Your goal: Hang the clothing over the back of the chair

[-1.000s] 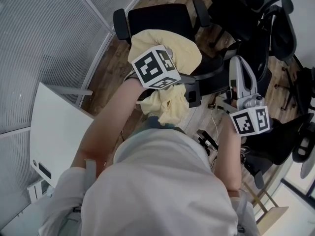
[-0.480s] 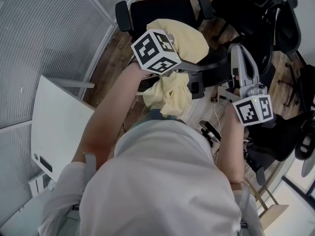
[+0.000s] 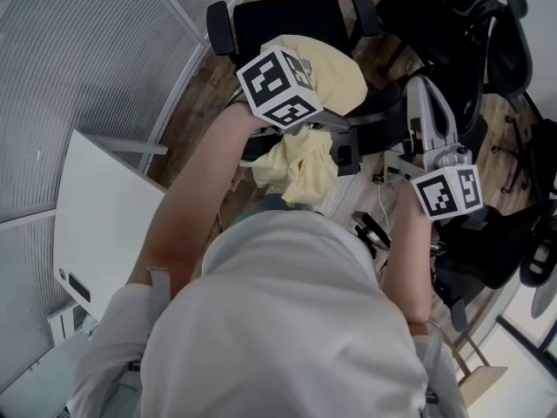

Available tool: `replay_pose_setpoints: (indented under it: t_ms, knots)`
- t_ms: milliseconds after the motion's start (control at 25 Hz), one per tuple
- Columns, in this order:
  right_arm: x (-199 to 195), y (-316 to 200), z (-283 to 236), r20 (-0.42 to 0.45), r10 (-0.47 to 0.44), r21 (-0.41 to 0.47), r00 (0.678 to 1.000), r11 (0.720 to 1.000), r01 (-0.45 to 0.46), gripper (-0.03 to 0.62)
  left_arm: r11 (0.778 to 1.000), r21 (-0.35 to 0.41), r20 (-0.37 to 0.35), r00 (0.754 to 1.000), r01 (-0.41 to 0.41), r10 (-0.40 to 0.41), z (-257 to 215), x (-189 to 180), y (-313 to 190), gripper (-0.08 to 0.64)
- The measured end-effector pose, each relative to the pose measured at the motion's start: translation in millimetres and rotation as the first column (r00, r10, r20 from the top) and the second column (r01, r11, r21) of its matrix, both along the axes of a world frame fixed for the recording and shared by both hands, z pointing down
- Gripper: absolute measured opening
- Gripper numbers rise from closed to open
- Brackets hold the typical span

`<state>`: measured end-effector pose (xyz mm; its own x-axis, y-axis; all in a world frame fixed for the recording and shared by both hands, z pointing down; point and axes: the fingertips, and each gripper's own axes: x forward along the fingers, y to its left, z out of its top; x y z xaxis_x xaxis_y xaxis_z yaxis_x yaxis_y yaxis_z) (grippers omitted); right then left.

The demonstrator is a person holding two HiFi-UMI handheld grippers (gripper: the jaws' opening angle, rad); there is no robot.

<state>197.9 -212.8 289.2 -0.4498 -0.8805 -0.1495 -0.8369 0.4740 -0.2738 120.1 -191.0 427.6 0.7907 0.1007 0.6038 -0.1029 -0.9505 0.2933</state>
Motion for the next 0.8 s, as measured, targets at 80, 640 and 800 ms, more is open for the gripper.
replay_pose_setpoints:
  t_ms: [80, 640, 800]
  knots:
    - [-0.6, -1.0, -0.5, 0.001, -0.007, 0.002, 1.000, 1.000, 0.007, 0.023, 1.000, -0.002, 0.026, 0.999, -0.030, 0.030, 0.5, -1.4, 4.1, 0.337]
    - [-7.1, -4.0, -0.7, -0.005, -0.045, 0.004, 0.999, 0.999, 0.045, 0.023, 0.994, 0.068, 0.160, 0.984, -0.091, 0.079, 5.9, -19.4, 7.2, 0.348]
    - [-8.5, -4.4, -1.8, -0.009, -0.052, 0.004, 0.999, 0.999, 0.052, 0.023, 0.991, 0.041, 0.187, 0.975, -0.130, 0.120, 6.9, -23.2, 13.4, 0.349]
